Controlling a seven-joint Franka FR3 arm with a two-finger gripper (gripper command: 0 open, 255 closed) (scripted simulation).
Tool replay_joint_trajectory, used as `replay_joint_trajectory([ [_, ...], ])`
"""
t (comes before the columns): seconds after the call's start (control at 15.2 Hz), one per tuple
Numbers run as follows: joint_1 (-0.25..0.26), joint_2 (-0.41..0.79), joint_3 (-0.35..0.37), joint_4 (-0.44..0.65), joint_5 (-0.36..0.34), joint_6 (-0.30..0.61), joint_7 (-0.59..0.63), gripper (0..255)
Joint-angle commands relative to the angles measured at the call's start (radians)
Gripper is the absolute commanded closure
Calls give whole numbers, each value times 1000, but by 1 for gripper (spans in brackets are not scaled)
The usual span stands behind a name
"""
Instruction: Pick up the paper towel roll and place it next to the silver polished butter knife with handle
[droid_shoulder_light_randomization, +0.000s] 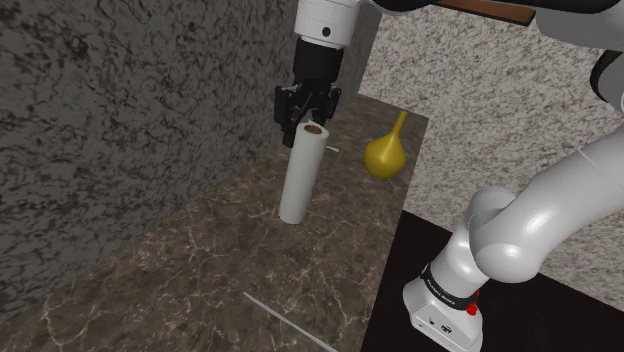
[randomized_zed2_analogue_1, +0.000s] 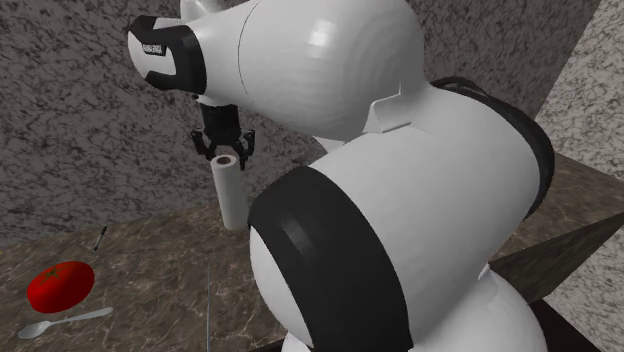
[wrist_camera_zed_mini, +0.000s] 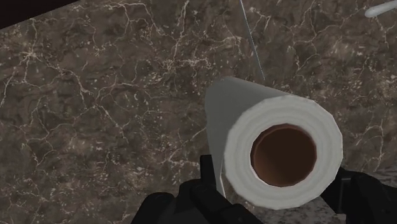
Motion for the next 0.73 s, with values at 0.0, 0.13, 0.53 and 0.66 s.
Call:
replay_joint_trajectory([
  [0.0, 17, -27, 24, -4, 15, -18, 41, 255],
  [0.13, 34, -46, 50, 2, 30, -37, 83, 255],
  [0.53, 81, -80, 135, 45, 72, -92, 216, 255],
  [0.66, 95, -83, 166, 68, 84, -109, 263, 255],
])
